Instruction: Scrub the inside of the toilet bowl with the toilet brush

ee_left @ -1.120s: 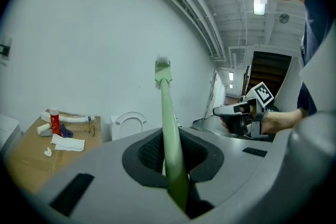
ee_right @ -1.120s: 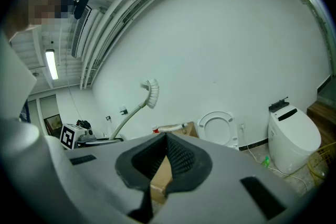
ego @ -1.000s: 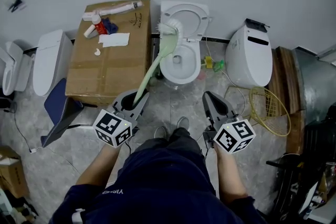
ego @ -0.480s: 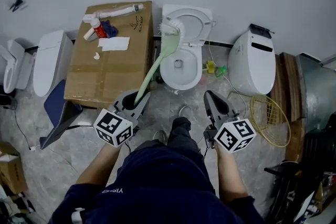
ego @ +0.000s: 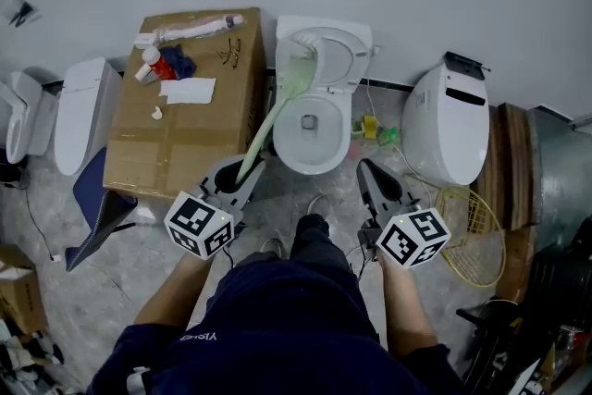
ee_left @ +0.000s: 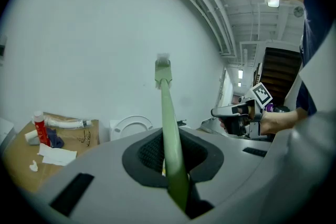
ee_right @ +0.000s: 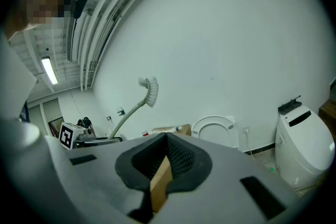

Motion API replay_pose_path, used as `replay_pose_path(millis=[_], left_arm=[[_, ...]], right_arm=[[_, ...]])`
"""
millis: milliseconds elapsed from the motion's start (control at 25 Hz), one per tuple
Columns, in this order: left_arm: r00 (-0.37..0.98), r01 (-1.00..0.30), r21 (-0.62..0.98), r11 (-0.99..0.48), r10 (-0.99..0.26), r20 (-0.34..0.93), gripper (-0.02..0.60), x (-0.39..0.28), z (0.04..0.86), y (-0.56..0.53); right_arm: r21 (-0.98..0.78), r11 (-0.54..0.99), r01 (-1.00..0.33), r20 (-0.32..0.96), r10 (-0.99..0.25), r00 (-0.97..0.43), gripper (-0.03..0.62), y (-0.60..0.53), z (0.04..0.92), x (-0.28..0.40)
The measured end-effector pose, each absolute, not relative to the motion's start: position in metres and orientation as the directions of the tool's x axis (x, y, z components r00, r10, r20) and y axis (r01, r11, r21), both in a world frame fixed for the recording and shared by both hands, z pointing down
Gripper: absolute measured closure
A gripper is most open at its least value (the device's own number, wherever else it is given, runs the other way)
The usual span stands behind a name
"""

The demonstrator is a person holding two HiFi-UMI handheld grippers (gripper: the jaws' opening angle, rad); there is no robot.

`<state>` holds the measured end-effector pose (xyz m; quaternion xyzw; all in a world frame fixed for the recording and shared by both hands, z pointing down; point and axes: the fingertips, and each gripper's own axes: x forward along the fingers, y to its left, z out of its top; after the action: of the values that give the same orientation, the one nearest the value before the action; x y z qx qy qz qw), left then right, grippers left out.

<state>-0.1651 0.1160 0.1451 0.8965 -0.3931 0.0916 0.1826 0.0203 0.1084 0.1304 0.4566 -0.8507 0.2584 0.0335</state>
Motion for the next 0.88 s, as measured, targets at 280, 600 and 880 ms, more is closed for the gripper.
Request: replay_pose_path(millis=[280,600,880], left_arm=[[0.648,-0.761,0.258,-0.595,-0.681,0.34,0.529,-0.13,0.151,0.064],[0.612,-0.79,0.242,-0.563,-0.697,0.374,0.529,-0.095,0.158,0.005],[0.581,-0.812,0.238,-0.532,-0.706,0.404,0.529,-0.073,0.172,-0.032]], right_arm=[[-0.428,0.471,-0.771,0.312,-0.724,-0.615,0.589,0.052,0.14,0.051],[-0.463,0.491,-0.738,0.323,-0.682,-0.656,0.589,-0.011,0.155,0.085],[-0.477,0.507,-0.718,0.33,-0.654,-0.681,0.589,-0.055,0.17,0.107]])
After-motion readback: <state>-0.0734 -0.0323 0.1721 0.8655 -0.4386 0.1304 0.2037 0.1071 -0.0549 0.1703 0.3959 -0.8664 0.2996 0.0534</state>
